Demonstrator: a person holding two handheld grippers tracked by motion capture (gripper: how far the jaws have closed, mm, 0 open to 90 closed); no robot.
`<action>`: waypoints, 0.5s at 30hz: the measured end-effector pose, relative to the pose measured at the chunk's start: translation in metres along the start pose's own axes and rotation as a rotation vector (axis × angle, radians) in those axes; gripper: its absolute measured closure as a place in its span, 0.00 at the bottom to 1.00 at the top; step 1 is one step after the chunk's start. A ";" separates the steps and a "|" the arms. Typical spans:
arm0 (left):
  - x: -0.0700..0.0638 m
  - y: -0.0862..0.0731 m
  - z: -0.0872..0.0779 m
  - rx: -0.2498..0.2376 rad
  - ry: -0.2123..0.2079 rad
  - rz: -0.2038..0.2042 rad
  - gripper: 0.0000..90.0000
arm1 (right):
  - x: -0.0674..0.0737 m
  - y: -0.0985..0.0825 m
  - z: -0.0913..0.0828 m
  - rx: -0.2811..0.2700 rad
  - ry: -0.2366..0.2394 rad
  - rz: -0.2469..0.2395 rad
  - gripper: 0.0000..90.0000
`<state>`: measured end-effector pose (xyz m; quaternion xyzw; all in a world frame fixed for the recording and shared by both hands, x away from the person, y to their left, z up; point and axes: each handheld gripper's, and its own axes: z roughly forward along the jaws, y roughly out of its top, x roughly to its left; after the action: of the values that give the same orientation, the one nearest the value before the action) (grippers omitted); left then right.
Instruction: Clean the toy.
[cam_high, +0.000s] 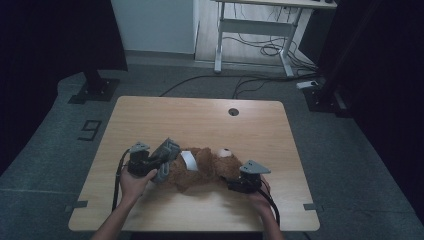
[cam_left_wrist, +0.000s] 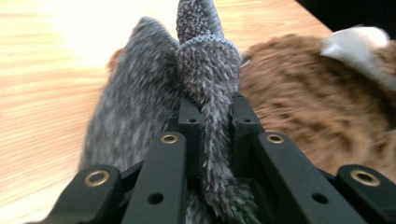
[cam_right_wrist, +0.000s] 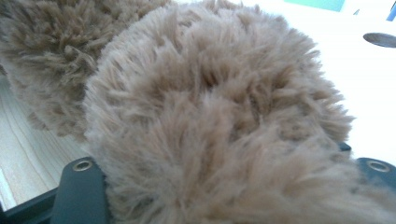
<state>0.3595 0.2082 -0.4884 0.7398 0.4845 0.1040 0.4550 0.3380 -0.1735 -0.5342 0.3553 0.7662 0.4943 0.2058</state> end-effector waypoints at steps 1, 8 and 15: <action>0.002 -0.001 -0.001 0.004 0.012 0.006 0.88 | 0.000 0.000 0.000 -0.001 0.000 0.001 0.33; 0.001 -0.004 0.001 0.036 0.053 0.059 0.88 | -0.001 0.000 0.000 0.001 0.002 0.005 0.32; 0.021 -0.013 -0.023 0.037 0.105 0.046 0.87 | -0.002 -0.002 0.000 -0.006 -0.007 0.042 0.31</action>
<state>0.3484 0.2395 -0.4912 0.7526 0.4924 0.1439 0.4128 0.3389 -0.1759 -0.5356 0.3726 0.7564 0.4995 0.1990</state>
